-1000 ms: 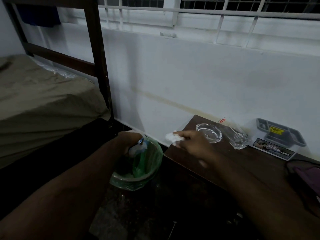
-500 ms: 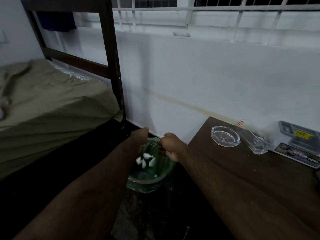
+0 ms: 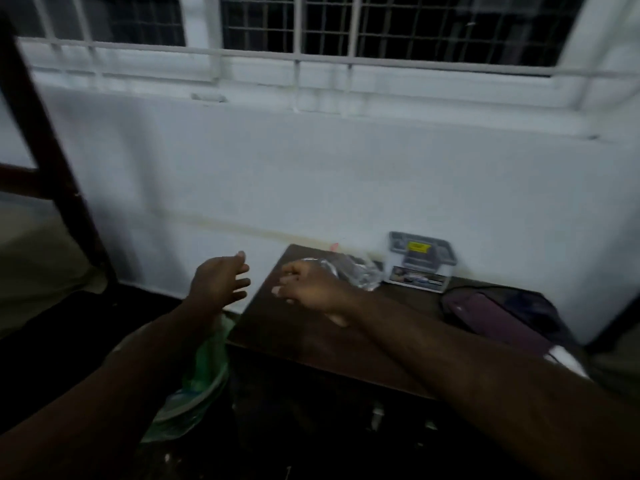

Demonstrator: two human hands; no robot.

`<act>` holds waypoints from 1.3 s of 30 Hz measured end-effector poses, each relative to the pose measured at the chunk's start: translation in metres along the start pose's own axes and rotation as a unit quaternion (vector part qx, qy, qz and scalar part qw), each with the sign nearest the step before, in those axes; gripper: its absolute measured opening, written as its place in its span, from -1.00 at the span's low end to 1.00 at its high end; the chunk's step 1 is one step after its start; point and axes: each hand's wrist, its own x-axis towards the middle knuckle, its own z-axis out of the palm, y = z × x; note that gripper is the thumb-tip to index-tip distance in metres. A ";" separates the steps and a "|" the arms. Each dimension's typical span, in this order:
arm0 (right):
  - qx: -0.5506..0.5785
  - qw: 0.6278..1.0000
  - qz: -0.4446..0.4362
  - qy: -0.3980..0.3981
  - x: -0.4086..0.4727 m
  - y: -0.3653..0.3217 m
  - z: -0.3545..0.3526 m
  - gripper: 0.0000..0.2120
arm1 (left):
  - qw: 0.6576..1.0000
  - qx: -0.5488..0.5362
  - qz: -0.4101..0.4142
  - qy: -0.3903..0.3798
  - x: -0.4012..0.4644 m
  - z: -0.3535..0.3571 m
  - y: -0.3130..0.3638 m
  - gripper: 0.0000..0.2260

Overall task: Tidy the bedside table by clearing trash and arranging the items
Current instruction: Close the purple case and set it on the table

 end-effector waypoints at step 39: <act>-0.345 0.910 -0.067 0.220 -0.103 0.140 -0.235 -0.72 | 0.948 -0.069 -0.156 -0.269 -0.084 0.264 -0.064 -0.67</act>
